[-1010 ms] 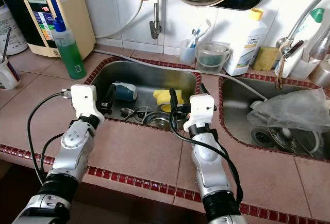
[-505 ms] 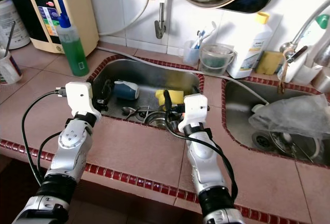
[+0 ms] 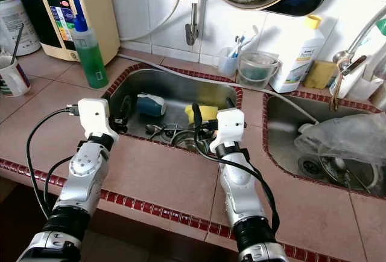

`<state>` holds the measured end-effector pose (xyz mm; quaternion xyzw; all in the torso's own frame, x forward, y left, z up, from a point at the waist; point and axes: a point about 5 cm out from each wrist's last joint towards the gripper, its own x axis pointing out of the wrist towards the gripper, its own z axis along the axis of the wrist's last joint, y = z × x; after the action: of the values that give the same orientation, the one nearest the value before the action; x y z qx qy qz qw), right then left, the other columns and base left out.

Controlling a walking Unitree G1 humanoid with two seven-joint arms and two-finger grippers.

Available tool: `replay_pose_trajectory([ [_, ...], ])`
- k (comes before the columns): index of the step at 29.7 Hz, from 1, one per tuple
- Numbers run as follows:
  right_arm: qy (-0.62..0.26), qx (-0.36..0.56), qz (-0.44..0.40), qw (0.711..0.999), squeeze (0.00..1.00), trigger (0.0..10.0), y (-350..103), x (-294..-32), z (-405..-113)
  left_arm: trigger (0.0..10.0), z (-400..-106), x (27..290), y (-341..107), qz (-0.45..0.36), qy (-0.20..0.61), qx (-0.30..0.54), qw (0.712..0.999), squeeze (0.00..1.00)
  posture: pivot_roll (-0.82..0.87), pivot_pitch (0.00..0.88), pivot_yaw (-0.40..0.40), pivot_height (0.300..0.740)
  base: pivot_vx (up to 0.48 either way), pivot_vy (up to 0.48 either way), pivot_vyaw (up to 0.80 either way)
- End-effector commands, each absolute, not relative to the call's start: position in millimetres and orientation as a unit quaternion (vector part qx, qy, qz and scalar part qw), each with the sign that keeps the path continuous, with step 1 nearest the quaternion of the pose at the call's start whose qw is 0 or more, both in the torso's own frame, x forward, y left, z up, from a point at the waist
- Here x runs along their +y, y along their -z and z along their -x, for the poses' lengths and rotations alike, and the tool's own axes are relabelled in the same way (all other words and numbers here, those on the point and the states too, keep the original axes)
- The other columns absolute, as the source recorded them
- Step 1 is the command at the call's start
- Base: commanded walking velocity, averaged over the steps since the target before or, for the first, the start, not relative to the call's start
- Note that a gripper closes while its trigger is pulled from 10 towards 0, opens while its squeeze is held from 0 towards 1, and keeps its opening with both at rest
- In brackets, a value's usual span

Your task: Kitchen organization

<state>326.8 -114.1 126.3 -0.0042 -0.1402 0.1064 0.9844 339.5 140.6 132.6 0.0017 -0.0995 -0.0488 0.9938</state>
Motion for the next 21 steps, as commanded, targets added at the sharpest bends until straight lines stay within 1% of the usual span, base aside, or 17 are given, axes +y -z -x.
replay_pose_trajectory([
  [1,-0.099,-0.134,0.001,0.986,0.0,10.0,-121.6,-117.7,-325.1,10.0,-337.2,140.0,-133.9,-0.004,0.056,-0.104,0.993,0.0,-0.11,0.0,-0.006,0.74,0.0,0.0,0.0],
  [4,-0.1,-0.133,0.001,0.986,0.0,10.0,-120.6,-116.8,-324.1,10.0,-336.8,142.3,-135.6,0.001,0.059,-0.11,0.992,0.0,-0.11,0.0,-0.008,0.74,0.0,0.0,0.0],
  [9,-0.1,-0.133,0.001,0.986,0.0,10.0,-121.0,-117.4,-324.4,10.0,-338.6,146.2,-137.2,-0.002,0.056,-0.108,0.993,0.0,-0.11,0.0,-0.006,0.74,-0.326,0.0,0.0],
  [21,-0.098,-0.134,0.001,0.986,0.0,10.0,-121.3,-118.0,-324.3,10.0,-337.6,144.7,-135.8,-0.002,0.058,-0.104,0.993,0.0,-0.11,0.0,-0.004,0.74,-0.302,0.0,0.0],
])
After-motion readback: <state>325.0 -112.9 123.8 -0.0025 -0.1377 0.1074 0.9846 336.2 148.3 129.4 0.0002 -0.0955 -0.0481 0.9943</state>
